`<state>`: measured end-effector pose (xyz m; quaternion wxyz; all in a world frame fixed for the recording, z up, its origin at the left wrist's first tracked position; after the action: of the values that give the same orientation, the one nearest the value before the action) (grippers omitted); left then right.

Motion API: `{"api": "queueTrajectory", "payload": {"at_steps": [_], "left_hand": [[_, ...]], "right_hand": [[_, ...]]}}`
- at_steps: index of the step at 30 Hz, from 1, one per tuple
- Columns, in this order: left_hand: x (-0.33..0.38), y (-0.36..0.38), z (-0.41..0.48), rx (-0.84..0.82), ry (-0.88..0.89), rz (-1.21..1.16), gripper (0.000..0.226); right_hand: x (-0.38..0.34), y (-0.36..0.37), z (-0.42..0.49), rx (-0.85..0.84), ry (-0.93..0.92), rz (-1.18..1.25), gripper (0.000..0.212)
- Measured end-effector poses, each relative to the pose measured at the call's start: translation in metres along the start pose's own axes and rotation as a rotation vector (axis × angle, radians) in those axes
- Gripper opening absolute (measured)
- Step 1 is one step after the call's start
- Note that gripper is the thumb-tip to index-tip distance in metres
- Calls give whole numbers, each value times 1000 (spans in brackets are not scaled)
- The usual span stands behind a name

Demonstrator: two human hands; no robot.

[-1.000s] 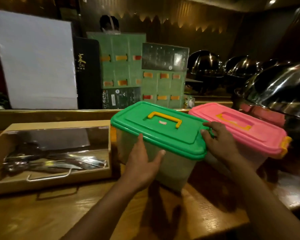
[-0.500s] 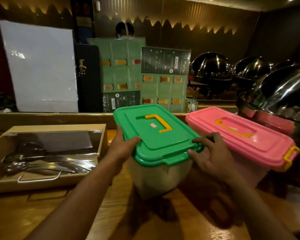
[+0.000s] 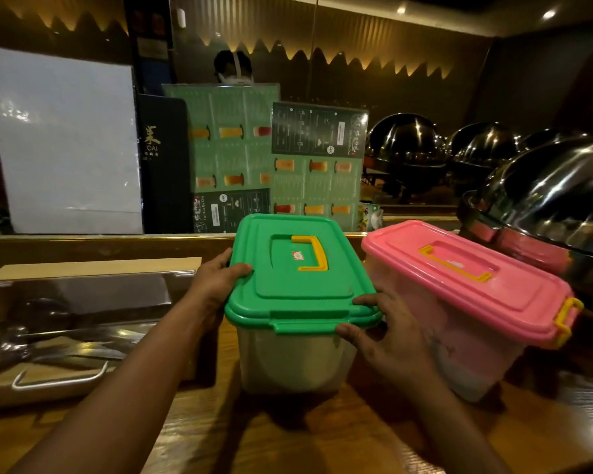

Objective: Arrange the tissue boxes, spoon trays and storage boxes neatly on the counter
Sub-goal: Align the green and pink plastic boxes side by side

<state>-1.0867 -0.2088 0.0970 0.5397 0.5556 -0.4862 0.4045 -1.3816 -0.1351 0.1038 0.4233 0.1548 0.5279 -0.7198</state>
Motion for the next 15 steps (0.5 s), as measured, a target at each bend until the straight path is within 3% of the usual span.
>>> {"api": "queueTrajectory", "payload": {"at_steps": [12, 15], "left_hand": [[-3, 3, -3, 13, 4, -24, 46], [2, 2, -8, 44, -9, 70, 49]], "right_hand": [[8, -1, 3, -42, -9, 79, 59], [9, -8, 3, -100, -3, 12, 63]]}}
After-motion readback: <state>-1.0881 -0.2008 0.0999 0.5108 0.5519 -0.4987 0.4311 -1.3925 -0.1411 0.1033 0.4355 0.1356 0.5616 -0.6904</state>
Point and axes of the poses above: each hand's wrist, its own z-axis towards the middle knuckle, its own y-axis out of the palm, x = y × z, the point moved 7 cm from there along z, towards the middle knuckle, and after that the axes turned 13 degrees about -x, right-handed, at the moved point
